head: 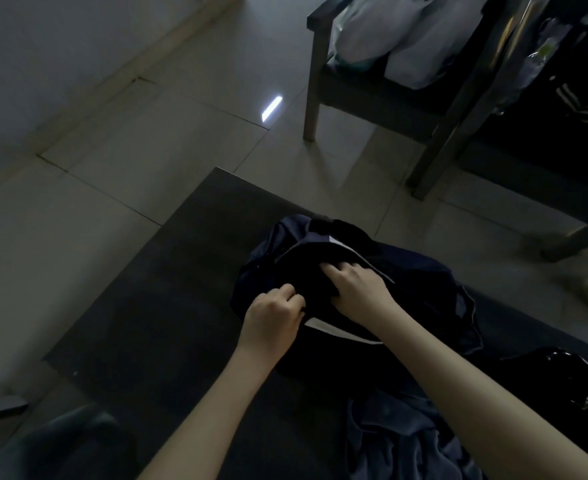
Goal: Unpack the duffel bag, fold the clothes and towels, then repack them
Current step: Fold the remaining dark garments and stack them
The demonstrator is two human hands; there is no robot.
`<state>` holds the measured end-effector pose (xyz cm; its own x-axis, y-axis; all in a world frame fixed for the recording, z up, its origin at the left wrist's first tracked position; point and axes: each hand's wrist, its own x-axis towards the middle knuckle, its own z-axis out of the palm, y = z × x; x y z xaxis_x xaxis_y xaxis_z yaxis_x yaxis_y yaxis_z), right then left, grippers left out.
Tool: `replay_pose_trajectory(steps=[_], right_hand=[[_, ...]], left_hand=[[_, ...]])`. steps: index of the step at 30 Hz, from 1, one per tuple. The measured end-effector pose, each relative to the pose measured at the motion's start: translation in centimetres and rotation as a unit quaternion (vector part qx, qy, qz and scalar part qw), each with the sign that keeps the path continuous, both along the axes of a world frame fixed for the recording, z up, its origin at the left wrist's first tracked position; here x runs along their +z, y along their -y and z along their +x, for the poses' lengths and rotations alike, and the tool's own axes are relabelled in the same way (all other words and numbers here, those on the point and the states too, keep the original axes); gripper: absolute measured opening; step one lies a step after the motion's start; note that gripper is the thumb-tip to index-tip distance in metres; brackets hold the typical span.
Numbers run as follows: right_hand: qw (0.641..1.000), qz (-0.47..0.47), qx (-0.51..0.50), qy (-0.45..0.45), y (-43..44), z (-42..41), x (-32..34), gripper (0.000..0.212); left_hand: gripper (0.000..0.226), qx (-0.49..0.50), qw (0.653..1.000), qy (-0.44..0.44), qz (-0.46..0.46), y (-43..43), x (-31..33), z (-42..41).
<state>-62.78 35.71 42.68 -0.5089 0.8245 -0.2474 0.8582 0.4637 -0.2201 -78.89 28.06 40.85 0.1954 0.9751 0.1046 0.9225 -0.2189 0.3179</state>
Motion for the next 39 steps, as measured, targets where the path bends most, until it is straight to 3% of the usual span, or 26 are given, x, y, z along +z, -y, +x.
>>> replay_pose_trajectory(steps=[7,15,23,30,39], right_hand=[[0.996,0.025,-0.024,-0.077,3.2,1.2,2.6,0.048],[0.981,0.030,-0.135,-0.134,8.0,5.2,4.9,0.041],[0.945,-0.022,-0.282,-0.164,16.1,15.3,6.1,0.040],[0.902,-0.054,-0.386,-0.183,23.2,25.7,3.9,0.037],[0.856,-0.057,-0.478,-0.187,30.4,39.7,-2.5,0.040]], left_hand=[[0.022,0.012,0.998,-0.024,-0.048,0.6,0.8,1.2],[0.031,0.051,0.990,0.093,-0.098,1.8,4.2,4.8],[0.029,0.009,0.968,0.189,-0.165,5.8,5.8,13.9],[0.030,-0.090,0.956,0.161,-0.226,11.4,3.9,25.0],[0.036,-0.202,0.936,0.103,-0.270,16.5,-3.3,40.9]])
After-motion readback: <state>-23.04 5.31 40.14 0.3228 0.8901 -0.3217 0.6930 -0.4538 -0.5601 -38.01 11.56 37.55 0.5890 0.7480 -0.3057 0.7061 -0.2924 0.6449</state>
